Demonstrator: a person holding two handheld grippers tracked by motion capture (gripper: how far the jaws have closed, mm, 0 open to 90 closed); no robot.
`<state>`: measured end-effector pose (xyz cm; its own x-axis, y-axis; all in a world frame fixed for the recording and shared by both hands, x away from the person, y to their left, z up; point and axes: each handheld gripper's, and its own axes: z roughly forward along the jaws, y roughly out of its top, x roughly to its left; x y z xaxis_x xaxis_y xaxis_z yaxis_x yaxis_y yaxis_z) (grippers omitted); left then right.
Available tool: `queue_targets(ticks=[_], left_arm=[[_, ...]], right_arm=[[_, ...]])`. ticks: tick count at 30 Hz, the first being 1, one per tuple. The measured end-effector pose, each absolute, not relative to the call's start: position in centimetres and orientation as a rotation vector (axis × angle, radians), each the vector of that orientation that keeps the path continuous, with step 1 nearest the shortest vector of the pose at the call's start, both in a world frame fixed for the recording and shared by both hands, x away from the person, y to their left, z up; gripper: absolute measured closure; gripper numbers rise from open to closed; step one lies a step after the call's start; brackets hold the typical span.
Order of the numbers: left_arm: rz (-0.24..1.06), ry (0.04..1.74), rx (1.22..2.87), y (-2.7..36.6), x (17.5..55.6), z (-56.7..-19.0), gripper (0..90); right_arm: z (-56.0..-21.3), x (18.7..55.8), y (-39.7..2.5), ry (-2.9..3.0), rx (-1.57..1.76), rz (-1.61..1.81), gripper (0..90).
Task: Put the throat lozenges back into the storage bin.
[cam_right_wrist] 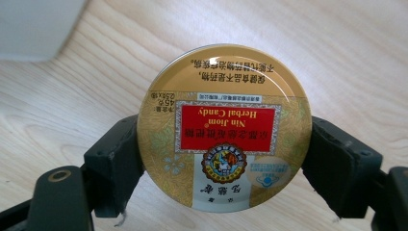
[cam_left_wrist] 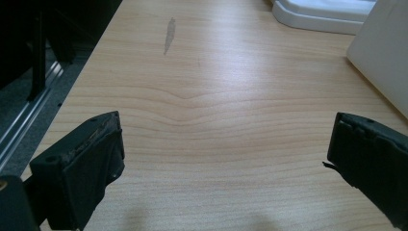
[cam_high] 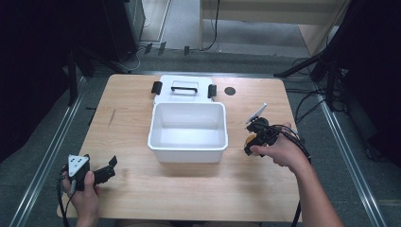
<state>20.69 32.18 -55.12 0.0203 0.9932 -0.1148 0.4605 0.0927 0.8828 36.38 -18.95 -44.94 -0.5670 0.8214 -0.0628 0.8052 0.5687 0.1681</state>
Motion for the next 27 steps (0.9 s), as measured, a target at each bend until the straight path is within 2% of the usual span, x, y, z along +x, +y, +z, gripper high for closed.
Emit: queue_targets(ticks=[27], left_arm=[[0.825,1.562,1.481,32.2,20.7,-55.1,0.0]], right_arm=[[-37.5,38.0,-15.2,2.711,1.262,0.221,20.6]])
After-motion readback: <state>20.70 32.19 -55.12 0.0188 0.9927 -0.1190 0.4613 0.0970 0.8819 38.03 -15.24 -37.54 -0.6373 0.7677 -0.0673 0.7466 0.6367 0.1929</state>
